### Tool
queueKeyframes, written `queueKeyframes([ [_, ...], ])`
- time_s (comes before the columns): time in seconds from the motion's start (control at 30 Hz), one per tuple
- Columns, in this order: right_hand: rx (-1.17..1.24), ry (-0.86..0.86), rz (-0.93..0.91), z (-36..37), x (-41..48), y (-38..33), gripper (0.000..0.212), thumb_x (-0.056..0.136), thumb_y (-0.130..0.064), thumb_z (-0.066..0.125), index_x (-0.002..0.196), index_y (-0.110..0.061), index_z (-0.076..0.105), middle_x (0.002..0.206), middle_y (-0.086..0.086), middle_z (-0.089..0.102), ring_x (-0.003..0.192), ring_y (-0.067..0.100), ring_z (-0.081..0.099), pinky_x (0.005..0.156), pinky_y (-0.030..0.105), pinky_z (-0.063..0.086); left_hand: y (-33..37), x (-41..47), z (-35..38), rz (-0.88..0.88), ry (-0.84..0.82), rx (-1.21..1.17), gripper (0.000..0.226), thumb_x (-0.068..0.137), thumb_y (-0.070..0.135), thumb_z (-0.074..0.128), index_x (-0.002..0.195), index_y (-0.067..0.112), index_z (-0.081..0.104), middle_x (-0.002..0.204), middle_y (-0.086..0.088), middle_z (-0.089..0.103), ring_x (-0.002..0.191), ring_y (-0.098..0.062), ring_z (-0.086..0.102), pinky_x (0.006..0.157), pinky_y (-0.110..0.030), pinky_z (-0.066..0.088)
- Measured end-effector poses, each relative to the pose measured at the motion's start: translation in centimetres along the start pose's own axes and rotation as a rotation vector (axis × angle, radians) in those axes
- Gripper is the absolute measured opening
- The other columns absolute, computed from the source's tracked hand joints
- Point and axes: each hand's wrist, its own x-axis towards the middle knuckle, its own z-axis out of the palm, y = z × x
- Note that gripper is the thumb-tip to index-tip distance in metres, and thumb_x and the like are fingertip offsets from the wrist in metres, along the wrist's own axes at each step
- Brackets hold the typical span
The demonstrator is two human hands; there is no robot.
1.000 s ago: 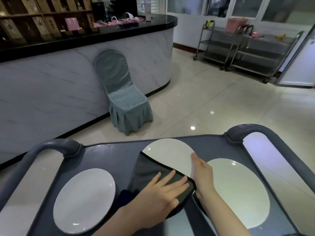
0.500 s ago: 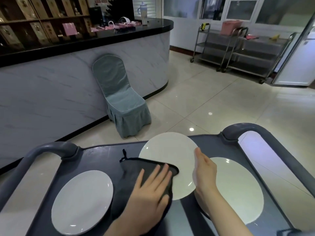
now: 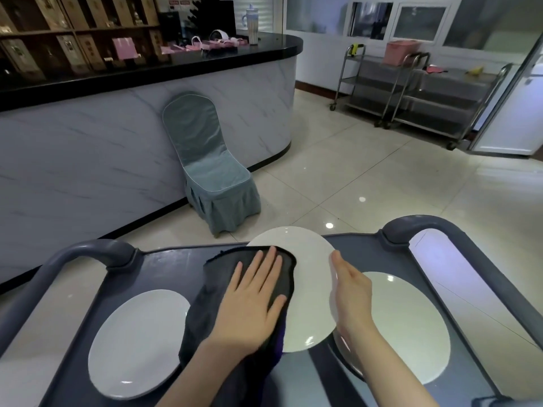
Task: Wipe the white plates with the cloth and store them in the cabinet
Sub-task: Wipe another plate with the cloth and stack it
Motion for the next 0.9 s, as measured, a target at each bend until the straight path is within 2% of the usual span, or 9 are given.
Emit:
queueKeyframes([
  [0.1, 0.008, 0.046, -0.001, -0.3, 0.4, -0.3, 0.036, 0.095, -0.034, 0.064, 0.076, -0.009, 0.048, 0.083, 0.005, 0.038, 0.075, 0.022, 0.032, 0.062, 0.028, 0.030, 1.4, -2.8, 0.9, 0.134, 0.016, -0.001, 0.064, 0.090, 0.035, 0.041, 0.150, 0.014, 0.037, 0.160, -0.003, 0.027, 0.145, -0.023, 0.032, 0.112, -0.044, 0.023],
  [0.2, 0.030, 0.059, 0.011, 0.0, 0.1, 0.3, 0.025, 0.094, -0.038, 0.063, 0.085, -0.016, 0.055, 0.086, 0.002, 0.044, 0.079, 0.018, 0.040, 0.067, 0.029, 0.035, 4.1, -4.8, 1.5, 0.230, 0.036, -0.025, 0.064, 0.083, 0.029, 0.047, 0.146, 0.014, 0.046, 0.157, -0.002, 0.034, 0.144, -0.022, 0.034, 0.109, -0.045, 0.031],
  [0.33, 0.056, 0.032, 0.063, 0.5, -1.5, 1.5, 0.038, 0.096, -0.035, 0.061, 0.074, -0.005, 0.068, 0.075, 0.011, 0.063, 0.074, 0.021, 0.057, 0.076, 0.038, 0.047, 4.7, -2.2, 1.1, 0.227, 0.027, -0.005, 0.065, 0.090, 0.034, 0.041, 0.152, 0.017, 0.034, 0.162, 0.002, 0.024, 0.148, -0.019, 0.023, 0.112, -0.043, 0.021],
  [0.4, 0.034, 0.039, 0.069, 0.8, -2.4, 2.0, 0.043, 0.097, -0.033, 0.061, 0.075, 0.004, 0.066, 0.073, 0.008, 0.058, 0.074, 0.019, 0.053, 0.073, 0.035, 0.045, 4.2, -0.2, 0.4, 0.184, 0.032, 0.012, 0.063, 0.095, 0.037, 0.036, 0.154, 0.018, 0.027, 0.163, 0.003, 0.020, 0.149, -0.016, 0.017, 0.115, -0.043, 0.015],
  [0.47, 0.010, 0.041, 0.071, 1.0, -2.8, 2.1, 0.054, 0.098, -0.034, 0.059, 0.090, 0.019, 0.056, 0.078, 0.006, 0.052, 0.076, 0.017, 0.047, 0.069, 0.031, 0.041, 3.5, 1.5, -0.3, 0.142, 0.027, 0.004, 0.062, 0.098, 0.040, 0.030, 0.156, 0.021, 0.020, 0.164, 0.006, 0.012, 0.151, -0.013, 0.009, 0.121, -0.043, 0.011],
  [0.57, 0.011, 0.043, 0.064, 0.7, -2.6, 1.0, 0.060, 0.096, -0.037, 0.061, 0.095, 0.022, 0.049, 0.082, 0.005, 0.048, 0.076, 0.019, 0.044, 0.070, 0.032, 0.038, 2.0, 2.7, -0.9, 0.095, 0.036, -0.013, 0.063, 0.099, 0.043, 0.020, 0.157, 0.023, 0.011, 0.164, 0.008, -0.001, 0.151, -0.011, -0.002, 0.122, -0.040, 0.002],
  [0.7, 0.055, 0.051, 0.054, -0.2, -1.7, -0.7, 0.057, 0.094, -0.038, 0.064, 0.086, 0.016, 0.050, 0.085, 0.005, 0.050, 0.077, 0.019, 0.047, 0.066, 0.029, 0.042, 0.8, 1.6, -1.2, 0.036, 0.048, 0.004, 0.063, 0.098, 0.043, 0.023, 0.156, 0.020, 0.012, 0.164, 0.002, 0.008, 0.150, -0.015, 0.009, 0.120, -0.036, 0.000],
  [0.83, 0.108, 0.103, 0.038, -1.1, -1.2, -1.1, 0.058, 0.094, -0.038, 0.065, 0.089, 0.018, 0.052, 0.087, 0.003, 0.050, 0.078, 0.019, 0.047, 0.069, 0.030, 0.040, 1.4, -1.7, -0.3, 0.124, 0.039, 0.015, 0.066, 0.091, 0.040, 0.038, 0.151, 0.014, 0.031, 0.159, -0.004, 0.030, 0.143, -0.021, 0.035, 0.113, -0.037, 0.019],
  [0.9, 0.113, 0.115, 0.038, -1.3, -1.4, -0.9, 0.053, 0.095, -0.037, 0.064, 0.083, 0.014, 0.053, 0.082, 0.005, 0.052, 0.076, 0.019, 0.049, 0.070, 0.031, 0.041, 2.3, -3.4, 0.6, 0.196, 0.035, -0.018, 0.067, 0.086, 0.037, 0.043, 0.149, 0.015, 0.039, 0.158, -0.002, 0.032, 0.142, -0.021, 0.036, 0.111, -0.037, 0.024],
])
